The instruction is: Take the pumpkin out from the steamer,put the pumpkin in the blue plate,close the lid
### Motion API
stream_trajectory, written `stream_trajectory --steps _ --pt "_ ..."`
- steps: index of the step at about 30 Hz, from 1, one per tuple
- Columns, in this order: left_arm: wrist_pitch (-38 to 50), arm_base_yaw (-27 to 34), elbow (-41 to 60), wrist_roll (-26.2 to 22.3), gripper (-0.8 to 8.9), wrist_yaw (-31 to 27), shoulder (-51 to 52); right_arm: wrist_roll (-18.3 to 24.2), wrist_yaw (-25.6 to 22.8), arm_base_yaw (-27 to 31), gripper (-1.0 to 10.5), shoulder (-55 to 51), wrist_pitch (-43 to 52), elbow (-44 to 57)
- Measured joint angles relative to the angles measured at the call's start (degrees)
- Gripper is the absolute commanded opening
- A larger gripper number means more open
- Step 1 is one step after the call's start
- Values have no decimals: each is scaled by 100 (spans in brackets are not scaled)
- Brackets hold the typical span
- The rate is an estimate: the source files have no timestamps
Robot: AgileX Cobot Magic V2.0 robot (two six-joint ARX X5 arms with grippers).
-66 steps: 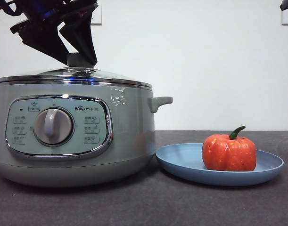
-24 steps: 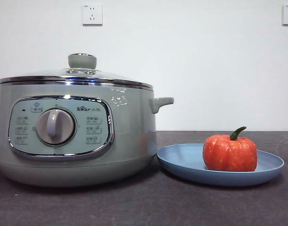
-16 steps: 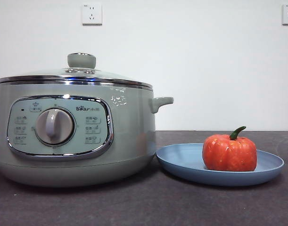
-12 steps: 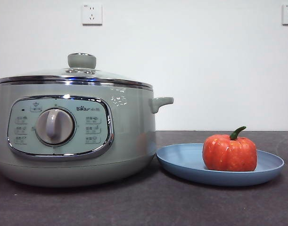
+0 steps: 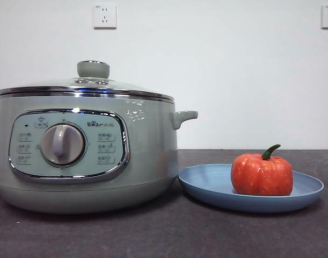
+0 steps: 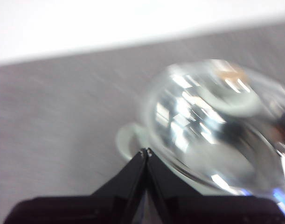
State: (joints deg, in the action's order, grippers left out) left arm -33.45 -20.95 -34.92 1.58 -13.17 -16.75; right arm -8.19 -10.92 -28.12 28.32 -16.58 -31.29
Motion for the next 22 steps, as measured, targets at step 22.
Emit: stream_trajectory --steps 22 --pt "1720 2413 2697 -96 -3 1207 1327 0 0 0 2 0 -61 0"
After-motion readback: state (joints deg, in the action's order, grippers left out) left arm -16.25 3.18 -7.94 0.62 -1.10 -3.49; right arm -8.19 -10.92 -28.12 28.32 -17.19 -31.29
